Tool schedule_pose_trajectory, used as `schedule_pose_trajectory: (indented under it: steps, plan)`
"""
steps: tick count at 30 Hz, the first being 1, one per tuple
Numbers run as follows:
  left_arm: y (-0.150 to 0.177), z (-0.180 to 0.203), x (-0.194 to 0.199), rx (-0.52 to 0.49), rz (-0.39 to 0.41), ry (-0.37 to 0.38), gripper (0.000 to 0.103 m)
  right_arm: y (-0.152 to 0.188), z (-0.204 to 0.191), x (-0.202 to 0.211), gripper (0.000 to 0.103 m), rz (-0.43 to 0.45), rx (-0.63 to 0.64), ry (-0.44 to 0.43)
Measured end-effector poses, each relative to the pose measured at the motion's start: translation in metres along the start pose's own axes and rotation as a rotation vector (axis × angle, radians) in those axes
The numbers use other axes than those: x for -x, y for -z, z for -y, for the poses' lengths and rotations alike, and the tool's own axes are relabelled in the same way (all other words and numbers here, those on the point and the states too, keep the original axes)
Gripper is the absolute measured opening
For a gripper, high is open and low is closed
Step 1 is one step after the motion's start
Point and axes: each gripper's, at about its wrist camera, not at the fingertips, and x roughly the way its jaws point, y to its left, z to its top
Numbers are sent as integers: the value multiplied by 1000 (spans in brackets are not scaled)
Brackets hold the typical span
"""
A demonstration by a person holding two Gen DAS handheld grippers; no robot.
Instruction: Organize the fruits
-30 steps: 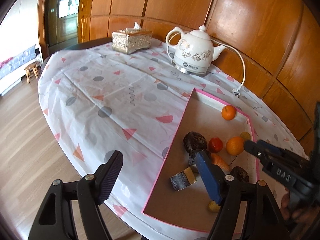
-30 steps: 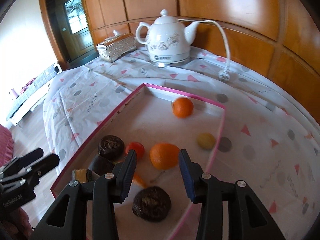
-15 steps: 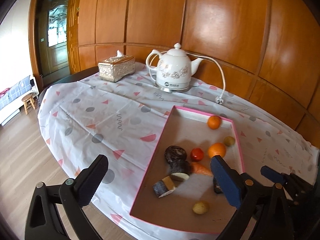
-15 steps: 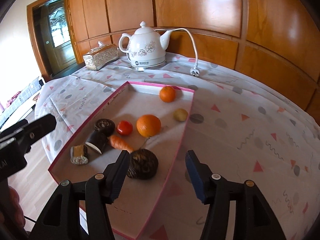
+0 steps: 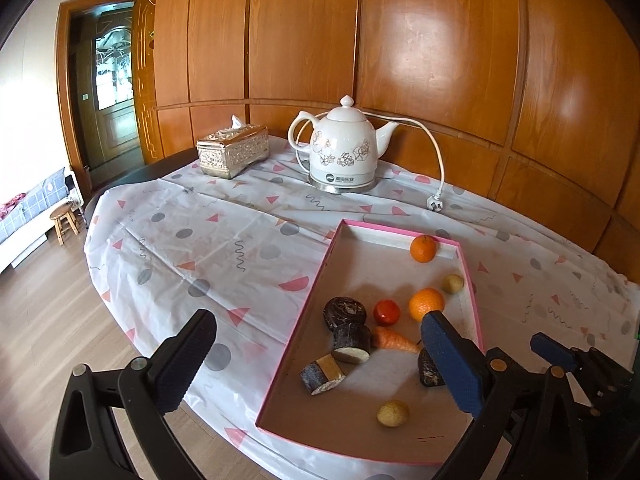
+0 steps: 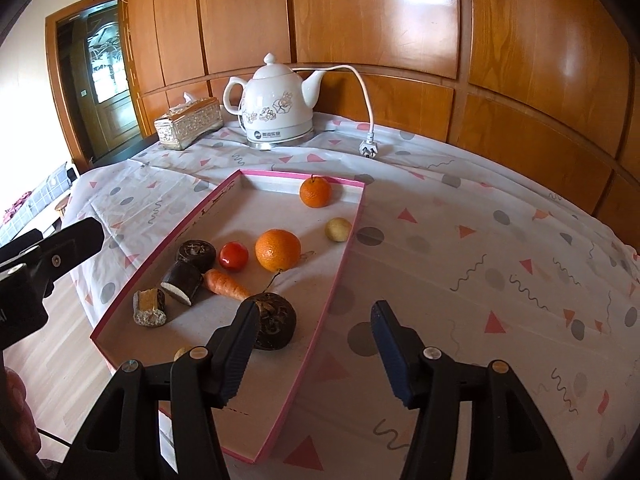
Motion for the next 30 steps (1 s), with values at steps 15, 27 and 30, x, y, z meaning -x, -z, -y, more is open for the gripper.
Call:
schedule_pose_trajectory:
  steps: [15, 27, 30]
  plan:
    - [1, -3, 4, 12, 16, -33, 103, 0, -3, 5, 59, 22, 9, 14]
    - [3, -5, 0, 17, 5, -11, 103, 2, -4, 5, 59, 21, 16, 12]
    - [3, -5, 0, 18, 4, -8, 103, 3, -2, 4, 59, 18, 9, 10]
